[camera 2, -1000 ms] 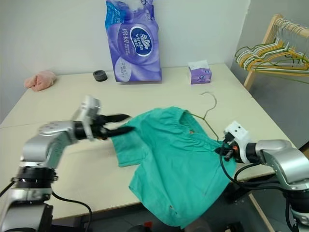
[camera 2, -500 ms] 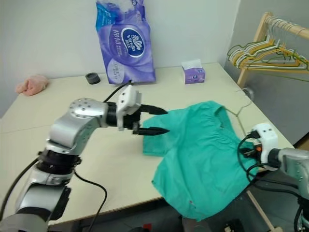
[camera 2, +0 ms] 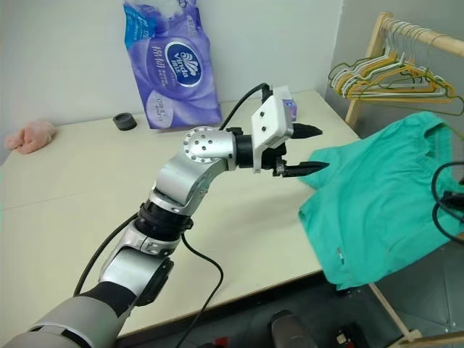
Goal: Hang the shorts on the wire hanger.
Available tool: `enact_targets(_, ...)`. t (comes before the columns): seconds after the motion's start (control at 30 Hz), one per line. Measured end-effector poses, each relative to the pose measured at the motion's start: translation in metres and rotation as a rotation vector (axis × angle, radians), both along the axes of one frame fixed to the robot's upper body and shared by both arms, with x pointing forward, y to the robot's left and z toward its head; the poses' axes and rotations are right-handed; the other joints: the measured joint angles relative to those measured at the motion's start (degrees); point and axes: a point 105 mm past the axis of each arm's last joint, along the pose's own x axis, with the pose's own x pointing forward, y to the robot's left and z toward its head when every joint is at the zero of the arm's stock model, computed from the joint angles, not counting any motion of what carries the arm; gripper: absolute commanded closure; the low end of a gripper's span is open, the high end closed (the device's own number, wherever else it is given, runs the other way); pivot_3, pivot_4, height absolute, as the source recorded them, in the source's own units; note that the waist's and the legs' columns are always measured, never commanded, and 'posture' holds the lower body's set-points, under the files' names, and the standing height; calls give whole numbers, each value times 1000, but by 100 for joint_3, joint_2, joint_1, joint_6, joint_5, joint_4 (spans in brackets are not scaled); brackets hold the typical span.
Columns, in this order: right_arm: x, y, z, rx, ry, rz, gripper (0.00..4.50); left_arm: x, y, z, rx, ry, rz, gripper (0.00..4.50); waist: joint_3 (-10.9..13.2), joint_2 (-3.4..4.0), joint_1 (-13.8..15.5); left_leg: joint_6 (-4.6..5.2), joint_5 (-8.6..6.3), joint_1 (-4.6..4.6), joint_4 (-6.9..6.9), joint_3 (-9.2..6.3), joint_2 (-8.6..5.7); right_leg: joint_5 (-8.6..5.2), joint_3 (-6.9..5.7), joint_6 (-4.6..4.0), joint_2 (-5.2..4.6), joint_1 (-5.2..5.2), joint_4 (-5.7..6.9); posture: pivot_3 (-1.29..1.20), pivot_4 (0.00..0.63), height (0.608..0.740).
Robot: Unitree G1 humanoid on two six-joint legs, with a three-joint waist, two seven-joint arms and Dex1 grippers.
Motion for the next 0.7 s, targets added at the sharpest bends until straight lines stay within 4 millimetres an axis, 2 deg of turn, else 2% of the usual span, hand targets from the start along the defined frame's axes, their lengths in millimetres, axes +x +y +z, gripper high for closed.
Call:
enact_targets(0.17,13,-18,26,14,-75,-96,4500,-3,-22,22,-41,-26,-40,1180,16,27,-82,10,-6,6,-10,20,0,3,21,10,-3,-1,-23,-390,101,740)
enact_targets(0.33,25,-32,44,3,-106,-152,4500,1,-29,31,-65,-36,-38,1180,25,31,-171,9,-5,54,-66,92,-9,7,76,25,-11,4,-45,-385,97,740)
enact_targets(0.5,40,-45,51,24,-108,-208,4500,3,-38,45,-98,-58,-37,1180,34,37,-276,9,-6,60,-76,110,-1,4,83,34,-21,3,-49,-371,95,740)
enact_targets(0.6,44,-60,50,20,-87,-264,4500,1,-42,61,-129,-90,-41,1180,47,31,-286,9,-6,63,-83,115,-2,2,84,36,-21,2,-53,-366,96,740)
enact_targets(0.7,46,-69,47,10,-66,-288,4500,2,-42,68,-151,-101,-42,1180,61,36,-292,9,-6,66,-85,120,-2,1,87,38,-22,2,-54,-358,98,740)
